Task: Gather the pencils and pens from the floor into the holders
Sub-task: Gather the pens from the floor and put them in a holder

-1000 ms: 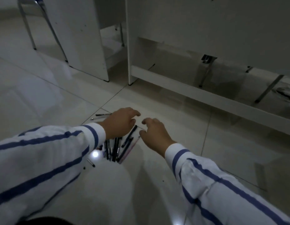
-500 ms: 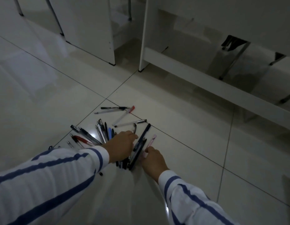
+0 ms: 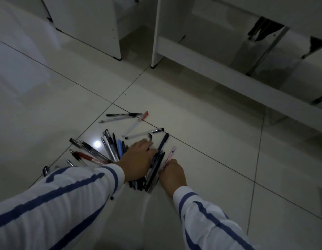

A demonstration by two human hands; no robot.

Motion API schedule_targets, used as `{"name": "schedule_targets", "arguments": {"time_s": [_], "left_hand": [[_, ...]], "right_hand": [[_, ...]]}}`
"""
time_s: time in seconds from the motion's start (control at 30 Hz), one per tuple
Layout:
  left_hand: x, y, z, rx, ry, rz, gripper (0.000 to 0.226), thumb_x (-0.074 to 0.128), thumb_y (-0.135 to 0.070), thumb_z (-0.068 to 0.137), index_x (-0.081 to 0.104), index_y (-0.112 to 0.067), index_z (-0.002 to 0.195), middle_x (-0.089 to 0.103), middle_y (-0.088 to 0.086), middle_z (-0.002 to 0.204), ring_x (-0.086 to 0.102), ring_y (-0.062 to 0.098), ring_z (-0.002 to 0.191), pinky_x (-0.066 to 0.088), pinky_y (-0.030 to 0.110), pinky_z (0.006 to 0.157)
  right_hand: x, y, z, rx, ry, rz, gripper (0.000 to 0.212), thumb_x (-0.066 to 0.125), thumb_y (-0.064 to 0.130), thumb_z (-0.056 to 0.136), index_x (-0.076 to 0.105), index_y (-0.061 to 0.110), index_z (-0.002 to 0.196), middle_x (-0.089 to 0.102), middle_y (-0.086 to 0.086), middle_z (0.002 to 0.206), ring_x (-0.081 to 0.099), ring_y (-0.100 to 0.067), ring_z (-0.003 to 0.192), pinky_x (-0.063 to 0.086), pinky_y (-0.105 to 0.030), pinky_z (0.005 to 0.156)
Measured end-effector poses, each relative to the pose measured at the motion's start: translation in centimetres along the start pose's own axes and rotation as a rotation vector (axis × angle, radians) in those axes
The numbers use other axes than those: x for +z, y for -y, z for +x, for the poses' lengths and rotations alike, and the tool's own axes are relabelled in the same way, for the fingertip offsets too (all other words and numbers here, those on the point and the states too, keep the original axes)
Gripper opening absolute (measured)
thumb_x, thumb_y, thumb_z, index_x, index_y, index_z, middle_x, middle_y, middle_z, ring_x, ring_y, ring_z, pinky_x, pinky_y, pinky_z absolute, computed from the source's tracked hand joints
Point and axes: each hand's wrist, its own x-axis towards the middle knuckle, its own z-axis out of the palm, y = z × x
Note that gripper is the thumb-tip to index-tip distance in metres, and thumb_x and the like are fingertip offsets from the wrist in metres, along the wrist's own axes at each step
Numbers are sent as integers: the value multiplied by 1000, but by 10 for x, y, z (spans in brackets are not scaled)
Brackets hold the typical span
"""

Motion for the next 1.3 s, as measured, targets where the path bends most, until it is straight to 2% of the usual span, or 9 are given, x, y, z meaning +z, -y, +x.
{"name": "schedule_targets", "arguments": {"time_s": [0.13, 0.3, 0.43, 0.53, 0.73, 0.8, 1.0, 1.2, 1.3], "left_hand": [[-1, -4, 1, -11, 6, -25, 53, 43, -18, 96, 29, -16, 147, 18, 13, 157, 7, 31, 147, 8, 42, 121], [-6, -9, 0, 7, -28, -148, 45, 45, -17, 96, 42, -11, 141, 31, 16, 150, 23, 32, 143, 20, 41, 118], [-20, -31, 5, -51, -5, -409, 36, 44, -18, 98, 53, -5, 130, 53, 15, 130, 49, 28, 119, 38, 32, 103], [-35, -52, 11, -159, 39, -613, 38, 44, -21, 98, 48, -10, 135, 61, 7, 120, 57, 20, 106, 42, 23, 90], [-72, -96, 22, -245, -47, -921, 12, 56, -20, 91, 63, -15, 100, 67, 7, 86, 66, 25, 84, 57, 42, 81], [-88, -116, 26, -219, -65, -948, 8, 60, -15, 88, 64, -13, 95, 69, 9, 84, 66, 26, 77, 59, 42, 75], [-140, -213, 32, -44, -45, -843, 8, 67, -22, 85, 66, -17, 90, 71, 4, 83, 69, 18, 73, 59, 30, 71], [-165, -357, 43, 139, -50, -896, 5, 65, -22, 87, 62, -20, 90, 68, 0, 83, 66, 15, 69, 56, 30, 72], [-159, -431, 48, 201, -6, -1018, 4, 64, -19, 87, 61, -18, 90, 67, 0, 85, 66, 20, 74, 56, 33, 75]], "right_hand": [[-2, 5, 6, 23, 50, -42, 13, 45, 11, 92, 55, 6, 99, 63, -14, 112, 60, -25, 95, 41, -23, 71], [-13, 0, 5, 30, 95, -50, 26, 49, 11, 85, 46, 11, 60, 53, -3, 66, 50, -17, 56, 42, -24, 52], [-19, -5, -6, -18, 87, 17, 20, 46, 24, 88, 51, 11, 73, 64, -13, 82, 63, -29, 73, 48, -30, 59], [-31, -7, -15, -110, 47, 38, 16, 49, 25, 89, 51, 10, 85, 59, -8, 86, 58, -24, 78, 42, -27, 57], [-86, -10, -30, -240, -22, -2, 8, 51, 22, 85, 52, 14, 84, 62, -5, 81, 61, -27, 78, 44, -28, 62], [-115, -14, -38, -281, -69, 7, 10, 52, 26, 87, 51, 17, 82, 58, 1, 76, 59, -23, 75, 40, -26, 56], [-218, -52, -81, -338, -134, 95, 10, 53, 28, 90, 57, 19, 91, 68, -5, 85, 69, -23, 76, 57, -34, 64], [-330, -133, -132, -332, -301, 73, 10, 54, 19, 88, 54, 27, 84, 65, 3, 75, 65, -15, 66, 53, -17, 51], [-377, -184, -153, -310, -416, 0, 17, 54, 21, 89, 51, 33, 77, 62, 8, 73, 63, -12, 67, 50, -17, 55]]}}
